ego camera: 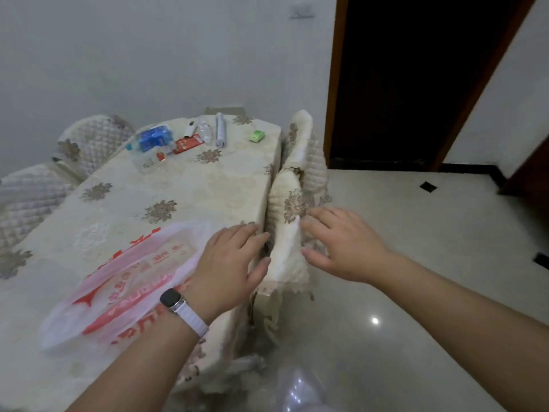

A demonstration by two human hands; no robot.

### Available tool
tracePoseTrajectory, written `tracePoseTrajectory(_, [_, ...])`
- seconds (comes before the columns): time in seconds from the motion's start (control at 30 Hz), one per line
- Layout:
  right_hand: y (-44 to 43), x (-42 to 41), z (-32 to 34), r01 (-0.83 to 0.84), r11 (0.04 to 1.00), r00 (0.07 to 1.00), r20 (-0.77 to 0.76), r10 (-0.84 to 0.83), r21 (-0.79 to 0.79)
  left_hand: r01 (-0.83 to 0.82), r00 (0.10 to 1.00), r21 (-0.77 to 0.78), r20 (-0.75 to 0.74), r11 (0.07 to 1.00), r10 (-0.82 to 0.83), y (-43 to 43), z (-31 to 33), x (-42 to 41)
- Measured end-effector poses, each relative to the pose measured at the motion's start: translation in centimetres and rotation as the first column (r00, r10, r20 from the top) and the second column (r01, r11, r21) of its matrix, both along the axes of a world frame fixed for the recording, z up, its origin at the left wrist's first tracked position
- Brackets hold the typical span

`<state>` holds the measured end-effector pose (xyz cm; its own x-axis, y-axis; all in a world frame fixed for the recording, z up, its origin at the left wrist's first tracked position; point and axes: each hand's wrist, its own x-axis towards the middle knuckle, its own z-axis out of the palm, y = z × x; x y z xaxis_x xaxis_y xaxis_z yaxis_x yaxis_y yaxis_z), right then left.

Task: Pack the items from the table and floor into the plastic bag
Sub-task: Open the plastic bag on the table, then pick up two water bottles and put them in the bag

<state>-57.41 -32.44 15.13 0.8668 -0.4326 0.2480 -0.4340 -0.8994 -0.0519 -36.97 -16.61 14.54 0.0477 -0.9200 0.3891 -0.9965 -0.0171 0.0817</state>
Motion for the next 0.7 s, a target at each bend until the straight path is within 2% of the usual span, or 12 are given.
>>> tracePoseTrajectory(0.37, [-9.7,-16.8,-0.6,0.185,0.982,0.981,0.060,-0.187,0.029,0.142,0.988,0.051,0.054,0.989,-0.144,-14.3,0.6,-14.7])
tracePoseTrajectory(0.53, [-14.0,-20.2,-1.4,0.257,0.965,0.966,0.028,-0.259,0.051,0.203,0.978,0.033,0.044,0.979,-0.204,-20.0,0.1,-17.8])
tracePoseTrajectory(0.7, [-19.4,-20.8,-2.3,0.312,0.949,0.949,0.028,-0.314,0.051,0.266,0.962,0.059,0.048,0.962,-0.269,-26.7,-1.4,-17.4])
